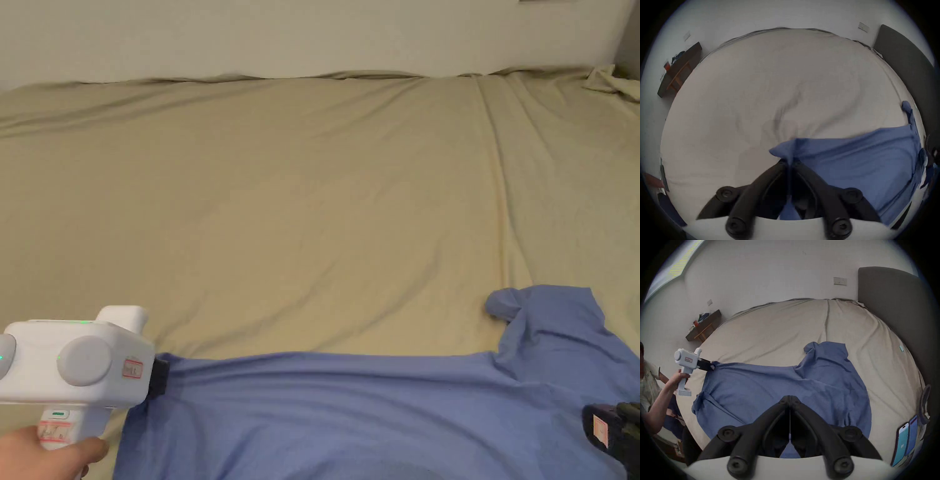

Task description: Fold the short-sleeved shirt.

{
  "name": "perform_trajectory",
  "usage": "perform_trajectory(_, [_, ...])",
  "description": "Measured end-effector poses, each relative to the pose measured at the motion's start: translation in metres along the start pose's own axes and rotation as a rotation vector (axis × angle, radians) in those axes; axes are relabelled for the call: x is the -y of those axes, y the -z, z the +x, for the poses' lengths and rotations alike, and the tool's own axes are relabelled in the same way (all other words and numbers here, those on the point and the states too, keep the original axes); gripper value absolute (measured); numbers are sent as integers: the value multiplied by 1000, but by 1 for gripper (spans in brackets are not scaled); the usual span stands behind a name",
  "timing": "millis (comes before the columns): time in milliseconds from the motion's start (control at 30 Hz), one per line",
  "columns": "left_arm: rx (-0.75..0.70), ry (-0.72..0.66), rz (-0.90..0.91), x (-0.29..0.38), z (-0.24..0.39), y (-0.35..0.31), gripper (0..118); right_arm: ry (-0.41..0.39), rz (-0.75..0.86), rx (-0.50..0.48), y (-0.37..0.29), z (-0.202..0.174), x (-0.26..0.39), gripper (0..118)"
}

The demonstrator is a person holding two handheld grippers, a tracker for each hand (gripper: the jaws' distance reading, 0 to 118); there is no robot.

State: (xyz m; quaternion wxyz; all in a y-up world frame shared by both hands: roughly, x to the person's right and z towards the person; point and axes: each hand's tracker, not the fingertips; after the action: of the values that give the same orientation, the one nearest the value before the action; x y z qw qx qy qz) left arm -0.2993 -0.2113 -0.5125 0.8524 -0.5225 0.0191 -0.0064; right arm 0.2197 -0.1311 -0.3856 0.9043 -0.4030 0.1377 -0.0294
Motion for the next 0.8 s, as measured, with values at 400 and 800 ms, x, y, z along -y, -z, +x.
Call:
perform_trajectory(400, [58,78,136,0,24,-80,1,102,11,65,30,79,-67,118])
perform_trajectory(800, [90,64,86,-5,33,-70,1,89,-345,290,166,119,-85,62])
